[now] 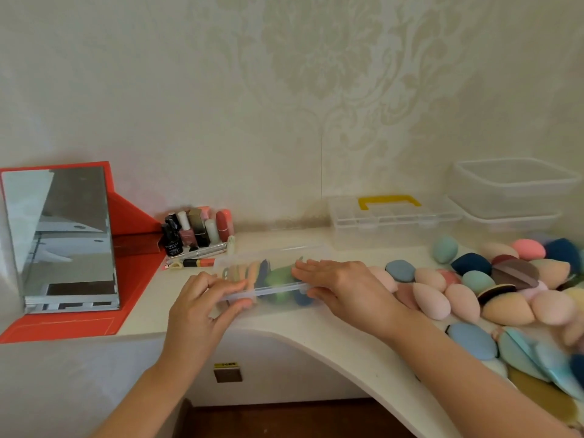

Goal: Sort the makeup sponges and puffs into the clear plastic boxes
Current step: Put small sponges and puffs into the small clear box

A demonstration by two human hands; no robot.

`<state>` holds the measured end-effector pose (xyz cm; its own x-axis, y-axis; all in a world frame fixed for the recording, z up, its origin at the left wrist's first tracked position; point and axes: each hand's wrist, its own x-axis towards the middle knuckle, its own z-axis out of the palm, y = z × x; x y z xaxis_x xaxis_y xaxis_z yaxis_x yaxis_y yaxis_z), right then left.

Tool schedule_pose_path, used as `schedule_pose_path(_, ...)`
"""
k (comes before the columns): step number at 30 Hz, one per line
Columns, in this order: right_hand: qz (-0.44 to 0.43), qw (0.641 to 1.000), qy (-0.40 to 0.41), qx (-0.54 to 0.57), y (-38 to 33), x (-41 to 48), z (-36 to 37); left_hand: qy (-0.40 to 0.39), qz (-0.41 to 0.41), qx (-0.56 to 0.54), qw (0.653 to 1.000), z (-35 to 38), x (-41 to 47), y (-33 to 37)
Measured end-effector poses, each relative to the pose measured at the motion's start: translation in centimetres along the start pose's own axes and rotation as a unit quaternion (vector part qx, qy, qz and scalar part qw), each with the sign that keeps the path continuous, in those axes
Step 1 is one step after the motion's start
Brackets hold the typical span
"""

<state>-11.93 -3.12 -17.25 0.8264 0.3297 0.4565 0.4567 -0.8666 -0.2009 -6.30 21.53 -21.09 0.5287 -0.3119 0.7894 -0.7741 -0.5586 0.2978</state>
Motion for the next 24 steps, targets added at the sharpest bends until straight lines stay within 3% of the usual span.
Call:
schedule_pose_path(4,-0.016,0.998,0.058,-0.005,0.3,0.1,0.8,0.038,0.019,0.05,0.998,0.7,-0.2,0.5)
schedule_pose_path(9,-0.006,0.995,0.095,-0.003,-0.2,0.1,1.0,0.027,0.009,0.068,0.997,0.9,0.0,0.9)
schedule_pose_path(14,0.03,0.996,0.082,0.031,0.1,0.0,1.2,-0.005,-0.036,0.035,0.999,1.0,0.3,1.3)
schedule_pose_path(17,0.048,0.996,0.08,-0.008,0.1,-0.4,0.7,-0.03,-0.057,0.006,0.998,1.2,1.1,1.3)
schedule_pose_path(21,0.166,0.978,0.12,-0.039,1.3,-1.3,-0.4,-0.066,-0.083,0.0,0.994,2.3,2.8,0.8)
schedule_pose_path(24,0.244,0.964,0.088,-0.059,2.4,-1.9,-1.4,-0.094,-0.099,-0.007,0.991,3.3,4.3,0.3)
